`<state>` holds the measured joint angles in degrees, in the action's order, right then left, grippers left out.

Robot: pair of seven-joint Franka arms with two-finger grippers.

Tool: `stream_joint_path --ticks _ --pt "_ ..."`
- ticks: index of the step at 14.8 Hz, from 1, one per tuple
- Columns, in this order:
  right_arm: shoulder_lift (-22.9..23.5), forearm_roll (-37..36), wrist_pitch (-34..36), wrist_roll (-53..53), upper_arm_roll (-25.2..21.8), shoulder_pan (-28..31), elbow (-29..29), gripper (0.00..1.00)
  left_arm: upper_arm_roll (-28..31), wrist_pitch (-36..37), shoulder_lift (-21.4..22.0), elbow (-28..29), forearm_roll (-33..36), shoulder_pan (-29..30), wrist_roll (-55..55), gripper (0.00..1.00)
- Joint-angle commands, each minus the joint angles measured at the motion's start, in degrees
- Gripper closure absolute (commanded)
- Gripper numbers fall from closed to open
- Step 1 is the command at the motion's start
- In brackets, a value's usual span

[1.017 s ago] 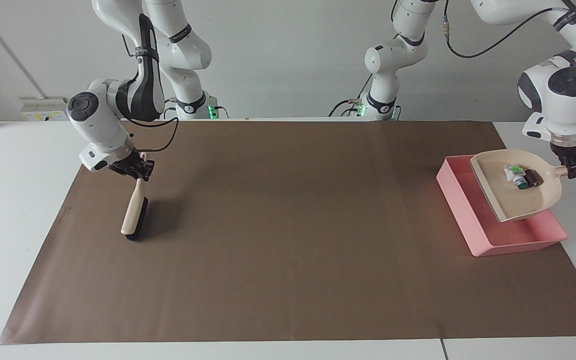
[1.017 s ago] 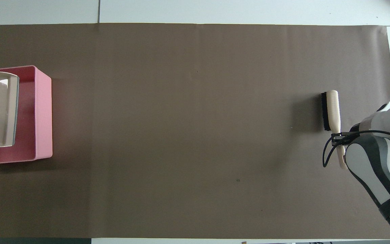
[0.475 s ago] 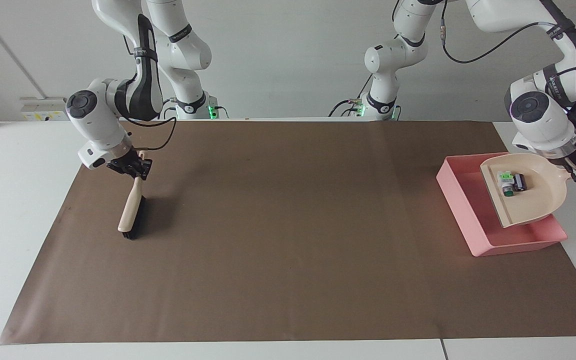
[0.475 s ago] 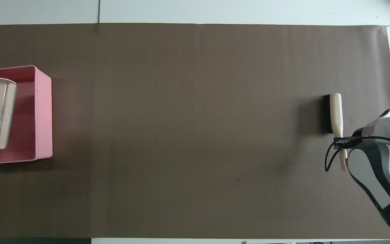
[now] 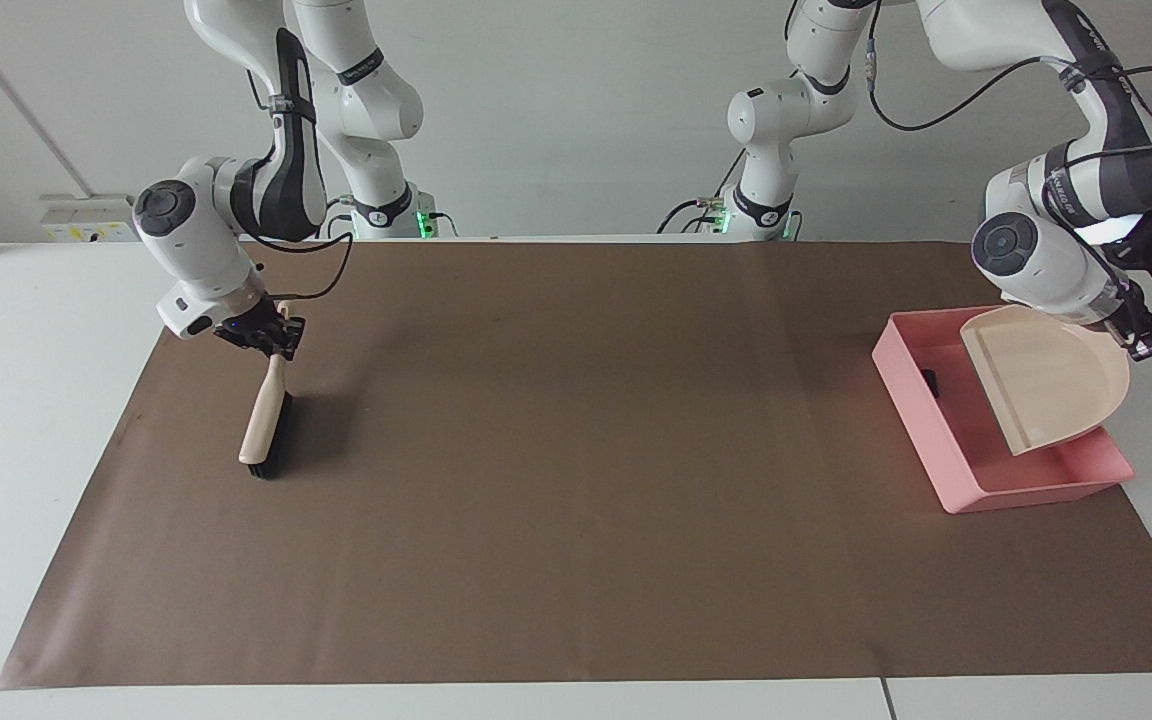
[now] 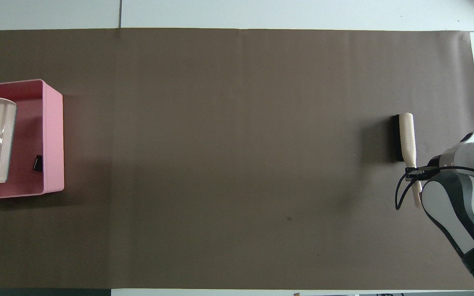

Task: Clean e-waste and dump in bin
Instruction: 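Tip the dustpan over the pink bin with the left gripper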

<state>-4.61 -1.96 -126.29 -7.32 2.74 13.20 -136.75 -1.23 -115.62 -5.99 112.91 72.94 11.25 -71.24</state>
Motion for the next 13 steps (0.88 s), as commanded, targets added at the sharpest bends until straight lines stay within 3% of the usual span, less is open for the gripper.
stream_joint_path --ticks 1,3,5,7,9,10,11,13 --pt "-1.37 0.73 -1.85 -2.52 0.78 0.95 -2.29 0.88 0.27 2.85 1.59 -0.49 2.55 -0.62 0.49 1.00" --pt "-1.46 0.73 -1.94 -3.84 0.78 0.77 -2.74 0.82 -0.08 2.77 3.52 -1.46 1.50 -0.70 -2.74 1.00" --pt "-1.46 0.73 -1.94 -5.42 0.78 0.77 -2.74 0.74 -0.26 2.59 5.54 -1.55 -4.27 -1.40 -6.18 1.00" --pt "-1.54 0.73 -1.94 -5.25 0.78 0.68 -2.74 0.49 -0.17 3.12 6.95 -1.29 -10.34 -3.59 -7.94 1.00" --pt "-1.46 0.73 -1.94 -4.99 0.78 0.60 -2.65 0.15 -0.17 5.83 7.31 -1.20 -15.87 -7.80 -7.95 1.00" --pt "-1.46 0.73 -1.94 -4.90 0.78 0.34 -2.39 0.07 -0.17 6.37 7.48 -0.94 -19.03 -9.65 -8.03 1.00" --pt "-1.37 0.73 -1.68 -4.81 0.87 0.33 -2.04 0.01 -0.17 6.63 8.01 0.11 -21.33 -12.19 -7.95 1.00" --pt "-0.93 0.73 -0.81 -3.68 1.04 -0.89 0.50 0.01 -0.26 6.81 8.89 2.92 -24.59 -16.94 -7.60 1.00"
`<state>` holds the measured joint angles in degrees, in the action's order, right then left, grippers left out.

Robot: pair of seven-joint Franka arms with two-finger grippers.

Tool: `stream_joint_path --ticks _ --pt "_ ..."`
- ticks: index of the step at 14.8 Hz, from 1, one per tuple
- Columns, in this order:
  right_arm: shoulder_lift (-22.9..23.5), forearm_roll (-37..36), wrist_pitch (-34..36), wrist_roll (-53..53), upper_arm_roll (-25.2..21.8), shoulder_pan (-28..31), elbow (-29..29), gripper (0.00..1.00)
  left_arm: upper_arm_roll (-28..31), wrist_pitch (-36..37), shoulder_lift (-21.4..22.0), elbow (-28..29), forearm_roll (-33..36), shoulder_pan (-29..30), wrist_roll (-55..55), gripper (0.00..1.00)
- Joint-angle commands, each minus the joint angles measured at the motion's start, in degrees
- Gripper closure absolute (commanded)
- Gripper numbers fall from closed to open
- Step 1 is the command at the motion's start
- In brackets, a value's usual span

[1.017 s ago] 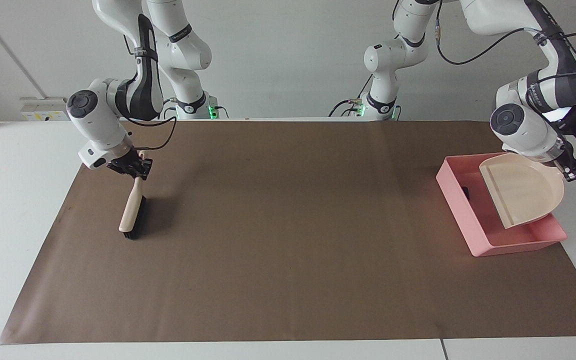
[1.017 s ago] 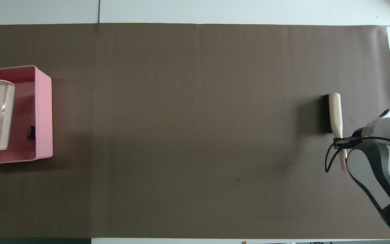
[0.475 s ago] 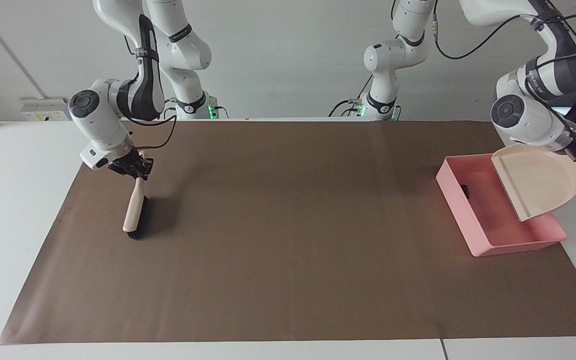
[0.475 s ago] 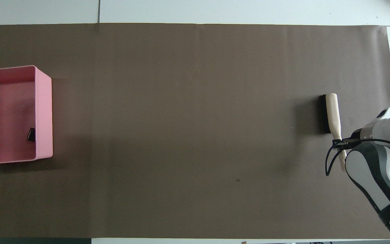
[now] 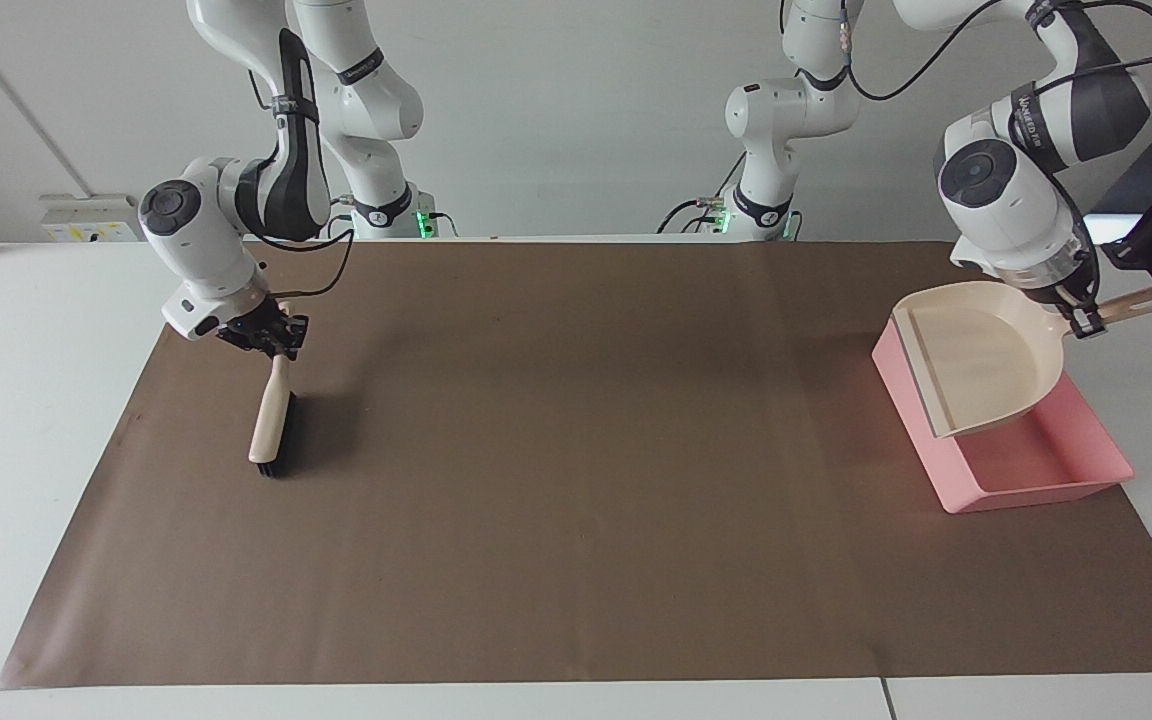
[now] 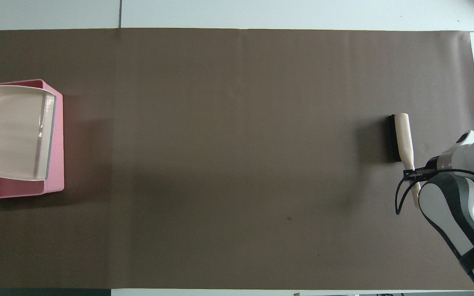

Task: Clean e-waste and dump in bin
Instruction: 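Lower the empty dustpan onto the table with the left gripper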

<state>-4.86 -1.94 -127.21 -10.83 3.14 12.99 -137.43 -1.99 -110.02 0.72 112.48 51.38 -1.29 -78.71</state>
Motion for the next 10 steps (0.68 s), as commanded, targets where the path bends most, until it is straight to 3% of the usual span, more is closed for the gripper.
stream_joint_path --ticks 1,6,10 --pt "-0.76 0.71 0.99 1.41 0.64 -1.64 3.11 0.01 0.58 1.04 2.18 4.49 -5.05 -6.69 0.40 1.00" --pt "-0.59 0.09 4.77 6.70 0.81 -4.56 13.83 0.01 0.58 1.38 1.04 7.23 -13.05 -15.92 11.63 1.00" --pt "-0.15 0.01 13.10 11.60 0.81 -4.47 24.81 0.01 0.58 -0.46 -1.51 9.60 -14.30 -20.77 19.19 1.00"
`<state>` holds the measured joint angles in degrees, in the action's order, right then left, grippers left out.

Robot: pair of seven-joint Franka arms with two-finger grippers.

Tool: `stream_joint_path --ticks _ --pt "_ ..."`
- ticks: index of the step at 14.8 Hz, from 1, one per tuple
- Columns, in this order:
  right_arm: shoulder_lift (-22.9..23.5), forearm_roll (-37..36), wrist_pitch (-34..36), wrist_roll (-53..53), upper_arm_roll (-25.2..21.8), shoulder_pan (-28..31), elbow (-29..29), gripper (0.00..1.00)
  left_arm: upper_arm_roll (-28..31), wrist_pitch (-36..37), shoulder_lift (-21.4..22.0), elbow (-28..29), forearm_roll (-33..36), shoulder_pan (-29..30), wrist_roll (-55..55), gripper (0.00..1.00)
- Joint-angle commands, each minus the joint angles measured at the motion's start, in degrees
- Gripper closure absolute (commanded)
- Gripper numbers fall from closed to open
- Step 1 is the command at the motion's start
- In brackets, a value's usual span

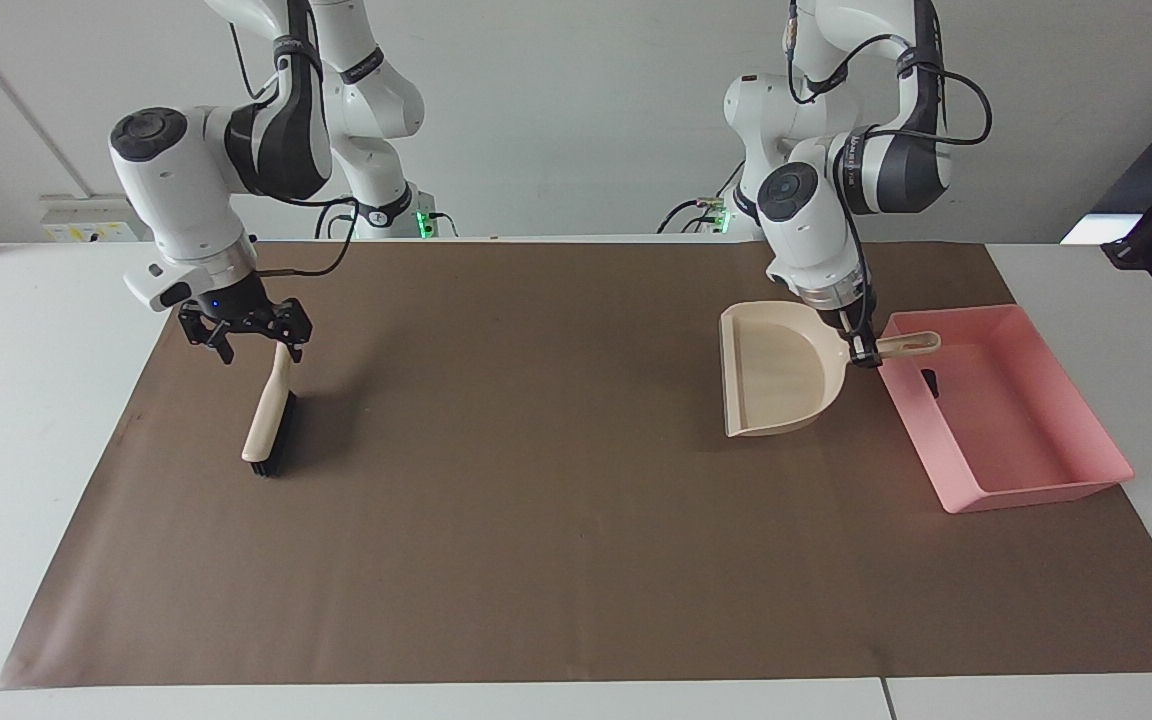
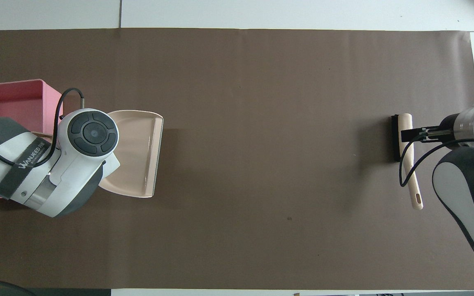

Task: Clean e-waste and dump in bin
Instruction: 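Lower the empty dustpan onto the table with the left gripper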

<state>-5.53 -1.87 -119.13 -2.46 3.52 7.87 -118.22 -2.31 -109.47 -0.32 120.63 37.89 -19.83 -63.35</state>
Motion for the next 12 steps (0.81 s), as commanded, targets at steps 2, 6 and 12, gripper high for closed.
stream_joint_path --ticks 2,6,12 --pt "0.52 -0.07 12.48 5.97 0.44 0.65 12.37 0.01 0.82 -2.06 -1.43 1.72 -0.88 -2.32 4.55 1.00" --pt "2.09 0.19 26.89 9.31 0.35 1.61 25.55 0.01 0.90 -6.35 -2.93 3.47 -1.41 -2.23 4.64 1.00" --pt "5.27 -0.42 32.74 11.43 0.18 1.44 31.57 0.01 0.99 -12.07 -2.49 7.08 -1.50 -1.36 4.90 0.99"
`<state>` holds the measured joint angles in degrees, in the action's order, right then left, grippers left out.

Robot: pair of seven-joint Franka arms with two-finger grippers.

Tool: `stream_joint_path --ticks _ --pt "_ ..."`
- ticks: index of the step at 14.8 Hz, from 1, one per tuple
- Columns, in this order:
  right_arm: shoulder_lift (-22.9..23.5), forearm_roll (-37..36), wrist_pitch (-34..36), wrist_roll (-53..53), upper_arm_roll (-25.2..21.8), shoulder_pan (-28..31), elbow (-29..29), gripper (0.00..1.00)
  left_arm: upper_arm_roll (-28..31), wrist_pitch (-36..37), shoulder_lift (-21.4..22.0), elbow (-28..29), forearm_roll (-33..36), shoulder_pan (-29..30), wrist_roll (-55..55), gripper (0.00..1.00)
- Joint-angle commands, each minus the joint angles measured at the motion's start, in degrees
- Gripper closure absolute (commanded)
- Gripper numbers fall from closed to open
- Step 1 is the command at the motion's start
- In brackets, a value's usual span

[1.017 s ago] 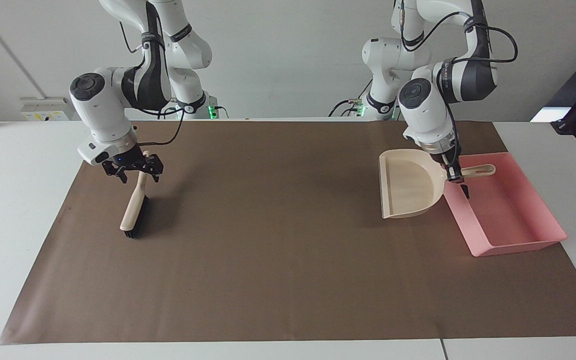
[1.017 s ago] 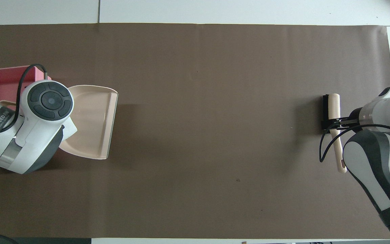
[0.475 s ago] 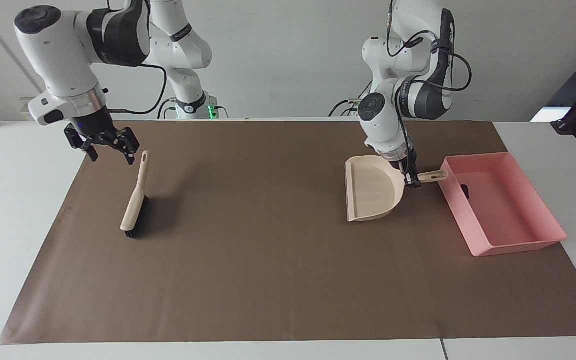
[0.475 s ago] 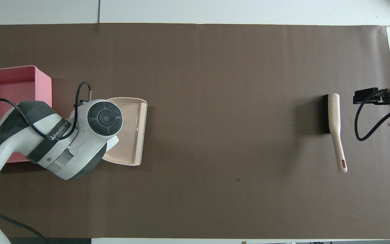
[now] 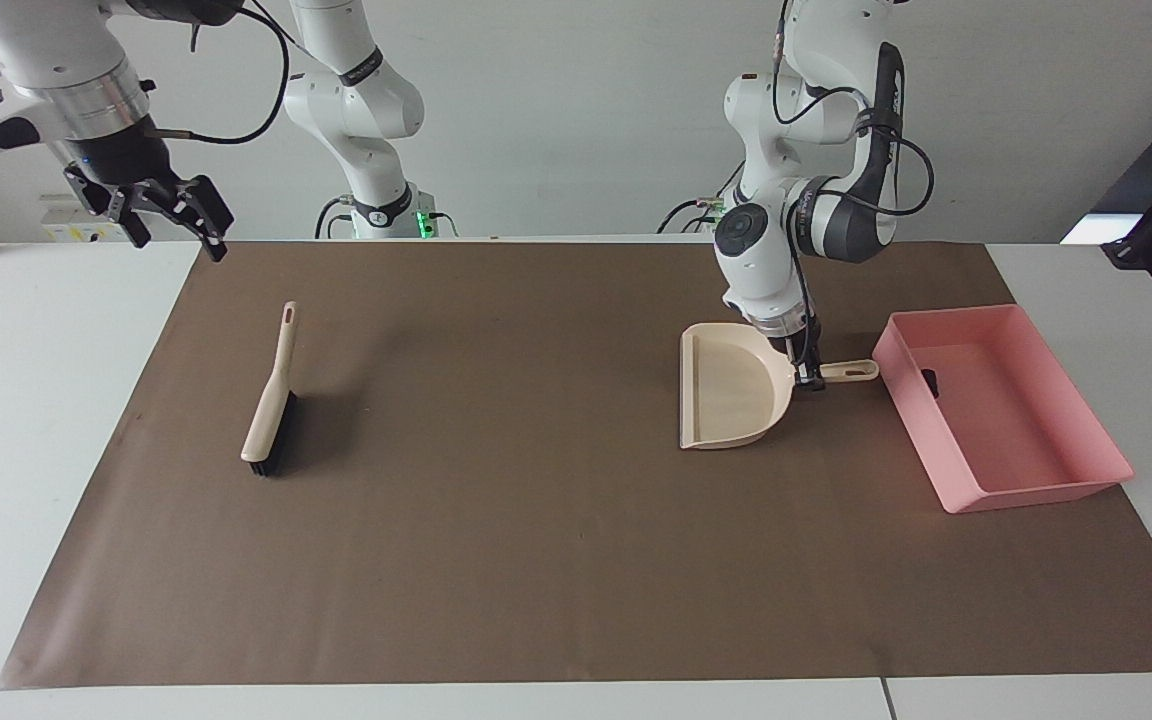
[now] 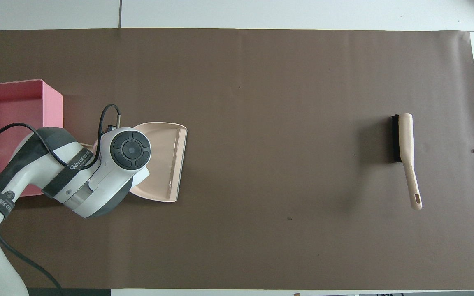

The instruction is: Clean e-waste and dump in bin

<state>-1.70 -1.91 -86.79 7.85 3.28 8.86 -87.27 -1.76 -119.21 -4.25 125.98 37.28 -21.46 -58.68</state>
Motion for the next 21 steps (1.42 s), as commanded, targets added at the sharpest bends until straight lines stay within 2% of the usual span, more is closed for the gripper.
stream_joint_path --ticks 1,3,4,6,7,8,9,10,12,14,18,21 --pt "1.27 -0.38 0.31 1.12 0.41 0.28 0.35 0.01 0.36 -2.25 1.52 1.81 -0.89 1.06 0.06 0.86" --pt "0.65 -0.29 0.31 0.77 0.50 -0.07 -0.62 0.01 0.44 -1.64 1.78 2.08 -0.89 1.33 0.23 0.50" --pt "0.56 -0.20 0.31 0.68 0.50 -0.59 -1.23 0.01 0.44 -1.11 1.96 1.73 -0.89 1.50 0.14 0.39" --pt "-0.23 -0.20 0.66 0.68 -0.11 -3.48 -2.20 0.01 0.44 -0.76 3.71 1.72 -0.98 2.73 0.14 0.27" --pt "-0.32 -0.20 0.75 0.51 -2.81 -5.76 -2.38 0.01 0.44 0.11 5.02 1.72 -0.98 2.82 -0.03 0.26" --pt "-0.58 -0.29 0.75 -0.98 -7.10 -8.92 -2.90 0.01 0.62 1.86 6.26 1.64 -2.20 3.08 0.23 0.16" --pt "-0.49 -0.20 0.75 -2.30 -8.36 -10.08 -3.08 0.01 0.79 2.84 7.57 1.64 -4.99 4.13 1.19 0.07" --pt "-0.58 -0.29 0.75 -2.74 -8.46 -9.74 -3.17 0.01 0.79 3.98 9.07 1.64 -8.68 6.75 2.50 0.02" --pt "-0.76 -0.20 0.75 -3.01 -8.03 -7.90 -3.35 0.01 0.79 4.95 10.92 1.64 -11.86 9.93 4.44 0.02" --pt "-0.76 -0.20 1.36 -2.92 -4.87 -5.62 -3.35 0.01 0.88 4.95 12.24 1.64 -13.01 12.39 9.08 0.02" --pt "-0.84 -0.20 1.36 -2.84 -5.82 -7.97 -3.26 0.01 0.88 4.69 12.51 1.20 -15.91 15.83 27.00 0.02" --pt "-0.84 -0.20 1.37 -2.92 -6.79 -8.51 -3.26 0.01 0.97 4.60 10.50 -3.80 -25.55 17.94 41.92 0.02"
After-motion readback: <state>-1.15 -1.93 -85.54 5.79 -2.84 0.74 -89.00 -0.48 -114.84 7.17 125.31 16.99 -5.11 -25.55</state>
